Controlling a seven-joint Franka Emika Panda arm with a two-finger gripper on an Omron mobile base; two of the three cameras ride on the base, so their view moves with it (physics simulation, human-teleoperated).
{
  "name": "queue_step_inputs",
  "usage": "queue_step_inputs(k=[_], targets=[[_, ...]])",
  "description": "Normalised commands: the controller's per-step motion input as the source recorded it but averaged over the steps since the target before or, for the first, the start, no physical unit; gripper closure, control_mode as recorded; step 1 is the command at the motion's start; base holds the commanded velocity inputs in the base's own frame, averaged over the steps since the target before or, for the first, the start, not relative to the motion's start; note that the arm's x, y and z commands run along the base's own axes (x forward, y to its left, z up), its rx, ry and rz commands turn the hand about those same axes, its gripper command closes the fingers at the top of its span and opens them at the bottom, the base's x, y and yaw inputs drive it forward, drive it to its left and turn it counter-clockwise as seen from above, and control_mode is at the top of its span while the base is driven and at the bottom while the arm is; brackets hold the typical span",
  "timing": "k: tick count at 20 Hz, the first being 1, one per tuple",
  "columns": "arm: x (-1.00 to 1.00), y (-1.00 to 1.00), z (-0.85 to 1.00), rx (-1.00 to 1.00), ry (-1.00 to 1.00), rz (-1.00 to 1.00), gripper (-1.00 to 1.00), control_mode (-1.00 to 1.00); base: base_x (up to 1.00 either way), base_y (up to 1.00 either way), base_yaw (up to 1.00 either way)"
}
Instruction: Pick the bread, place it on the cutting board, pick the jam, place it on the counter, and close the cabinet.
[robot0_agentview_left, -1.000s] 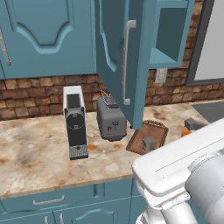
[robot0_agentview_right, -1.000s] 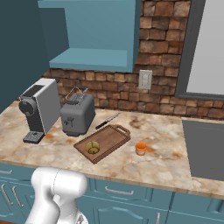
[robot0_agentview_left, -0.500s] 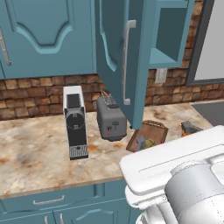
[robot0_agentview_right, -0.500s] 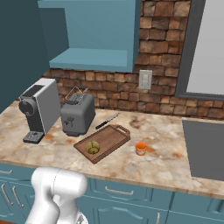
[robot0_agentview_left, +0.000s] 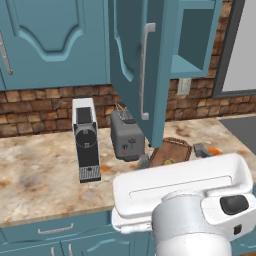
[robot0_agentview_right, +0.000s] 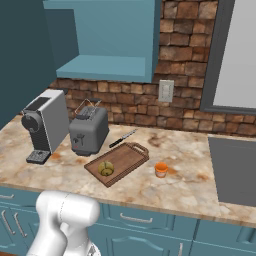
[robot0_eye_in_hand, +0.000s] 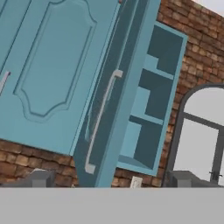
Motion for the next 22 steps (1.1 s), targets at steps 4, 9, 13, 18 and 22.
queue_step_inputs(k=[4, 9, 13, 18, 22], targets=[[0.02, 0.1, 0.0, 0.0, -0.04, -0.14, -1.0, -1.0, 0.0, 0.0, 0.0], [0.11, 0.01, 0.0, 0.0, -0.03, -0.11, -1.0, -1.0, 0.0, 0.0, 0.0], [0.16, 0.0, 0.0, 0.0, -0.03, -0.07, -1.0, -1.0, 0.0, 0.0, 0.0], [0.16, 0.0, 0.0, 0.0, -0.02, -0.03, -1.0, -1.0, 0.0, 0.0, 0.0], [0.21, 0.0, -0.02, 0.0, -0.04, -0.03, -1.0, -1.0, 0.0, 0.0, 0.0]])
